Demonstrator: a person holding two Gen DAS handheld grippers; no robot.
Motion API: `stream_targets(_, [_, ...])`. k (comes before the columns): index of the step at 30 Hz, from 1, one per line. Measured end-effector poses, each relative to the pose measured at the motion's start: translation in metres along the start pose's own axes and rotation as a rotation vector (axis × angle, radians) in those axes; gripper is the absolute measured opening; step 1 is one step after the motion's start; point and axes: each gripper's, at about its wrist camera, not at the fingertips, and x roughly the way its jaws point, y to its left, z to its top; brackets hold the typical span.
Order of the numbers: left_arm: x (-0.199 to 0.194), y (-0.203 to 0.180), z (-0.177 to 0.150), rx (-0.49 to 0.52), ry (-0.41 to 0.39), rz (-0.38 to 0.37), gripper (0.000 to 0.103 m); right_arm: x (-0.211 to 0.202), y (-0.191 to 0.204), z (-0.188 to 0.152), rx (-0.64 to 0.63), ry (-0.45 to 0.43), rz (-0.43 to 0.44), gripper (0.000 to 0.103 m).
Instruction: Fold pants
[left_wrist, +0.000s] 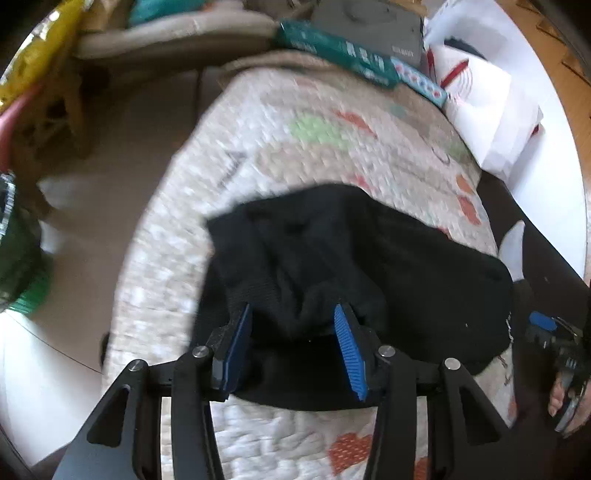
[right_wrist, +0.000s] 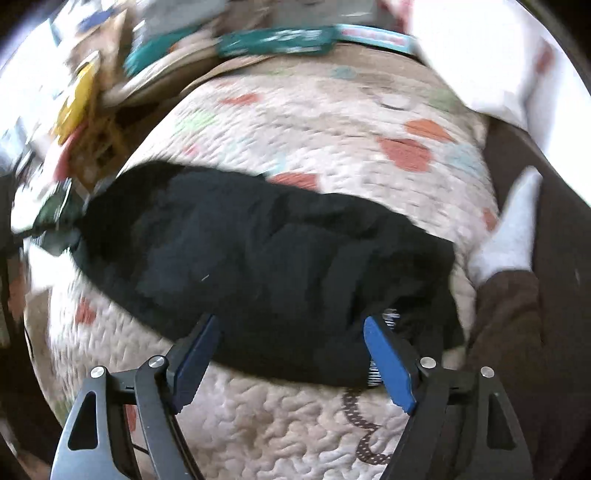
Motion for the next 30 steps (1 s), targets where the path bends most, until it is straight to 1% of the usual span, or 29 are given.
stream_targets(1, [0.004,-0.003,-0.002,0.012,0.009,-0.004,0.044,0.0,-0.014,0.0,0.071,-0.006,0.015,0.084])
stream_targets(2, [0.008,-0.007,-0.003,0.038,0.013,0.002,0.036,0.0,-0.029,0.0,0.146,-0.012,0.032,0.084])
stream_targets(3, [0.01,-0.011,-0.005,0.06,0.011,0.003,0.008,0.002,-0.045,-0.002,0.224,-0.013,0.039,0.084])
stream_targets(4, [0.012,-0.012,-0.006,0.069,0.018,0.009,0.003,0.005,-0.057,-0.002,0.281,-0.008,0.041,0.083])
stream_targets(5, [0.013,-0.012,-0.006,0.072,0.019,0.013,0.003,0.008,-0.067,-0.003,0.325,0.0,0.042,0.081])
stream_targets(7, [0.012,-0.01,-0.008,0.075,0.008,0.02,0.003,0.017,-0.08,-0.006,0.38,0.029,0.044,0.071])
stream_targets(9, [0.009,-0.006,-0.008,0.071,0.0,0.022,0.003,0.031,-0.082,-0.008,0.398,0.077,0.049,0.066])
stream_targets(10, [0.008,-0.005,-0.01,0.07,-0.003,0.028,0.003,0.037,-0.08,-0.008,0.4,0.095,0.046,0.065])
stream_targets(12, [0.005,-0.003,-0.011,0.072,-0.01,0.039,0.003,0.048,-0.074,-0.006,0.373,0.128,-0.014,0.065])
stream_targets(14, [0.001,-0.006,-0.013,0.084,-0.019,0.051,0.003,0.057,-0.065,-0.005,0.328,0.142,-0.062,0.065])
stream_targets(15, [-0.002,-0.007,-0.015,0.096,-0.023,0.059,0.003,0.06,-0.056,-0.003,0.274,0.149,-0.109,0.046])
stream_targets(16, [-0.004,-0.008,-0.017,0.105,-0.024,0.066,0.003,0.062,-0.051,-0.003,0.233,0.161,-0.15,0.02])
stream_targets(18, [-0.007,-0.009,-0.022,0.113,-0.016,0.092,0.003,0.06,-0.05,-0.003,0.212,0.178,-0.176,0.013])
stream_targets(19, [-0.008,-0.008,-0.025,0.116,-0.006,0.111,0.003,0.059,-0.052,-0.003,0.217,0.185,-0.189,0.013])
stream_targets(21, [-0.012,-0.003,-0.029,0.114,0.006,0.163,0.003,0.055,-0.056,-0.001,0.217,0.186,-0.246,0.013])
stream_targets(22, [-0.013,-0.001,-0.03,0.113,0.005,0.194,0.003,0.053,-0.061,-0.002,0.217,0.189,-0.267,0.015])
stream_targets(23, [-0.014,0.003,-0.03,0.112,0.002,0.258,0.0,0.052,-0.062,-0.004,0.216,0.193,-0.283,0.02])
stream_targets(24, [-0.015,0.008,-0.029,0.106,0.002,0.288,0.0,0.052,-0.063,-0.005,0.212,0.197,-0.302,0.029])
stream_targets(25, [-0.016,0.014,-0.028,0.088,0.01,0.303,0.0,0.051,-0.063,-0.005,0.198,0.197,-0.328,0.038])
stream_targets(26, [-0.016,0.022,-0.027,0.056,0.021,0.307,0.0,0.051,-0.061,-0.005,0.184,0.198,-0.346,0.044])
stream_targets(27, [-0.018,0.031,-0.024,0.012,0.023,0.313,0.0,0.05,-0.06,-0.005,0.17,0.196,-0.366,0.052])
stream_targets(28, [-0.019,0.039,-0.023,-0.025,0.022,0.314,0.0,0.048,-0.059,-0.006,0.159,0.192,-0.382,0.054])
stream_targets(30, [-0.022,0.052,-0.022,-0.098,0.016,0.283,0.001,0.04,-0.054,-0.005,0.152,0.174,-0.409,0.054])
